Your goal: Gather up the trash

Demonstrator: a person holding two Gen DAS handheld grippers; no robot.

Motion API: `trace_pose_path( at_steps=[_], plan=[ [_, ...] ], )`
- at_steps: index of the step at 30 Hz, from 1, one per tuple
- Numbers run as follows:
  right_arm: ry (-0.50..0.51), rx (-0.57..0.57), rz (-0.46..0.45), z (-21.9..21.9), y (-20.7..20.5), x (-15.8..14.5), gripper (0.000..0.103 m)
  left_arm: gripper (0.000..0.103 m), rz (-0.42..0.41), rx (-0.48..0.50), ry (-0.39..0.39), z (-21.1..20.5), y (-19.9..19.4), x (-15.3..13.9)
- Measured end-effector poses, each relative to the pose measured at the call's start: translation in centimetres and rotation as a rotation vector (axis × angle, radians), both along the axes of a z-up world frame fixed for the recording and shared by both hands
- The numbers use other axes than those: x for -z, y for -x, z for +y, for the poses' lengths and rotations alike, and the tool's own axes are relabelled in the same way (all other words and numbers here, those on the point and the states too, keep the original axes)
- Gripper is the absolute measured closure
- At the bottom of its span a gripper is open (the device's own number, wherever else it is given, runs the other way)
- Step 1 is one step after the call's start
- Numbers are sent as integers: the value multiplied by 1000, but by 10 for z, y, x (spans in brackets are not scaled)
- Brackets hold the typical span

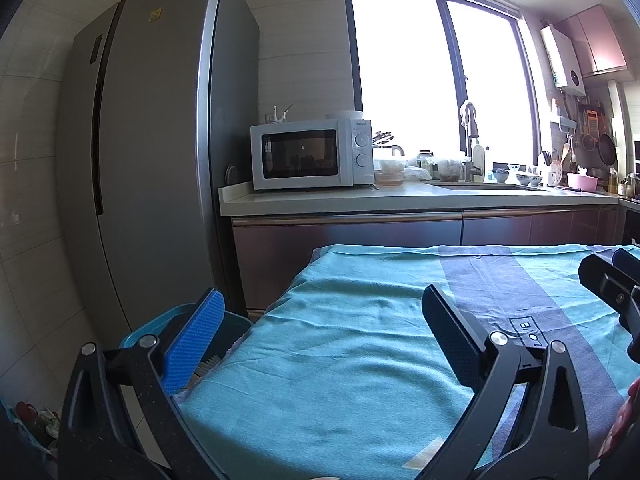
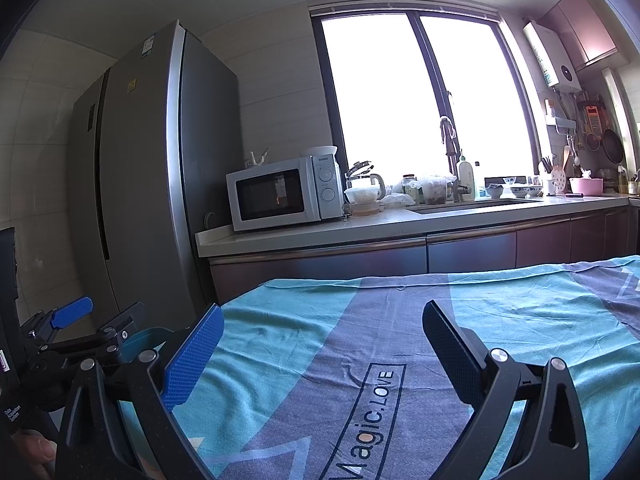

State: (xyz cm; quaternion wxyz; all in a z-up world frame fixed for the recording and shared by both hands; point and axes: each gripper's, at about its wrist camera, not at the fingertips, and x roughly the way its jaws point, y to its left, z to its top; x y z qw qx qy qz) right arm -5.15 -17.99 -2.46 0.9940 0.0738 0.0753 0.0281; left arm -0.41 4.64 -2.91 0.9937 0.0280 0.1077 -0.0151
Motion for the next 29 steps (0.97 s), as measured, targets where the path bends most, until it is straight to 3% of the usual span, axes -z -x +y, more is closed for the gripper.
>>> trace_pose_path(
  at_steps=[21,25,29],
  plan=[
    [-3,4,-1,-4,4,1,7,6,16,38,-4,-5,-6,-2],
    [-3,20,30,-18,4,2,7,6,92,86,-23,-17,-24,-1],
    [-20,77,151,-52,-4,8,7,6,266,166,-10,-31,-71,8]
  ],
)
